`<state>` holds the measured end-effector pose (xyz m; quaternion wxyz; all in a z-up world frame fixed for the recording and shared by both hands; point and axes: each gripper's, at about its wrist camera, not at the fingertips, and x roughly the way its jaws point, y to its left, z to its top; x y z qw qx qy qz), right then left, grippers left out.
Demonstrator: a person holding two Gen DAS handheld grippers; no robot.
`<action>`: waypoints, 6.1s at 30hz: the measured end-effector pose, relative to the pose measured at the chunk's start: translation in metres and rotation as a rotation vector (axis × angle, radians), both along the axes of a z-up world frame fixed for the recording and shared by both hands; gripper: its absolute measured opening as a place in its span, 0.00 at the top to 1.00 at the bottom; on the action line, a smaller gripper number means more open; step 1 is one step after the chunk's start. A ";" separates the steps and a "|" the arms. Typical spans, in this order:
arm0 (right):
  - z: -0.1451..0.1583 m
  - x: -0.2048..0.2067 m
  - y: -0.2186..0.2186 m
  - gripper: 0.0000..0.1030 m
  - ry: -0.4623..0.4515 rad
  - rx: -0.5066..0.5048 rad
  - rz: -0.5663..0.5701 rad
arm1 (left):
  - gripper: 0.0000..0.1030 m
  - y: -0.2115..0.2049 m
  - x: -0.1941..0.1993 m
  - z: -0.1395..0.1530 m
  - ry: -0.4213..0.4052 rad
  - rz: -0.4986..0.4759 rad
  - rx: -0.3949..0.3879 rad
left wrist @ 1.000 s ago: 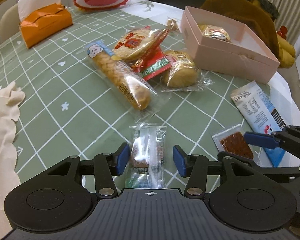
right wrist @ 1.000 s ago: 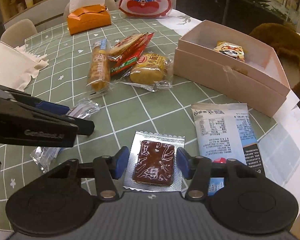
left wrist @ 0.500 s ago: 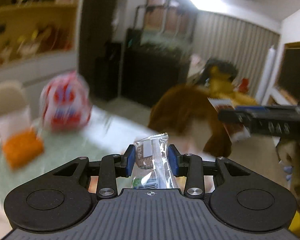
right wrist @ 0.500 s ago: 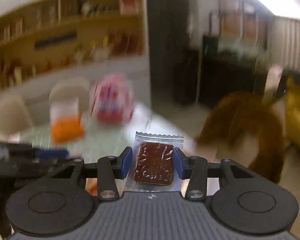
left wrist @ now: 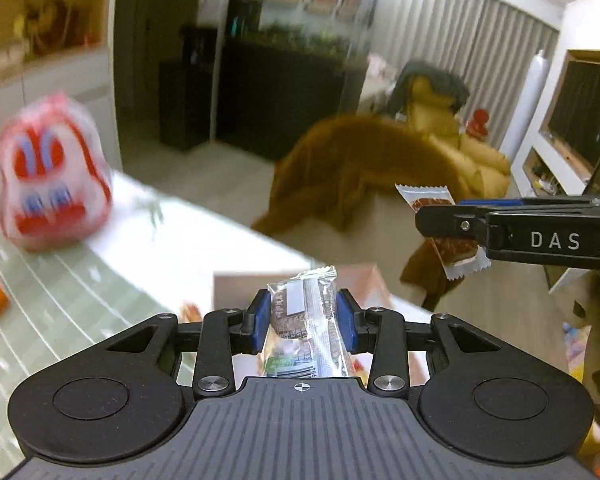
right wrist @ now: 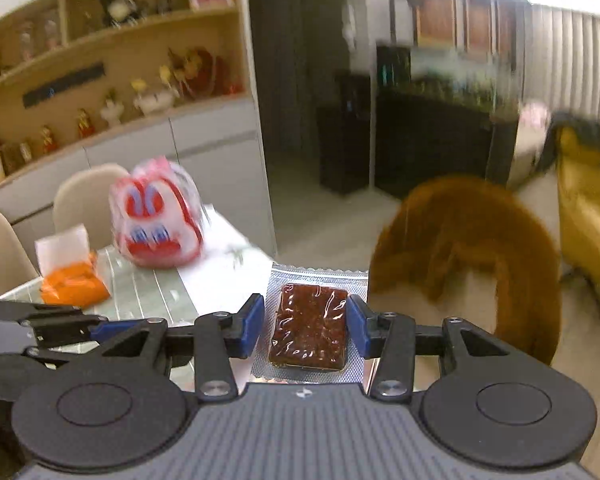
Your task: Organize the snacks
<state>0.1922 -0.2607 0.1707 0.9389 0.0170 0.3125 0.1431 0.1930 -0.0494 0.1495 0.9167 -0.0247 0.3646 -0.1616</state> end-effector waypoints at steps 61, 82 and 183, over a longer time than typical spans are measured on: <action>-0.115 -0.082 0.037 0.32 0.223 -0.103 0.014 | 0.77 0.133 -0.001 -0.075 0.246 0.138 -0.220; -0.160 -0.060 0.206 0.31 0.408 -0.121 0.141 | 0.77 0.155 -0.171 -0.110 0.335 0.299 -0.146; 0.021 -0.136 0.012 0.51 0.018 -0.067 -0.016 | 0.77 0.063 -0.120 0.043 0.028 -0.027 -0.214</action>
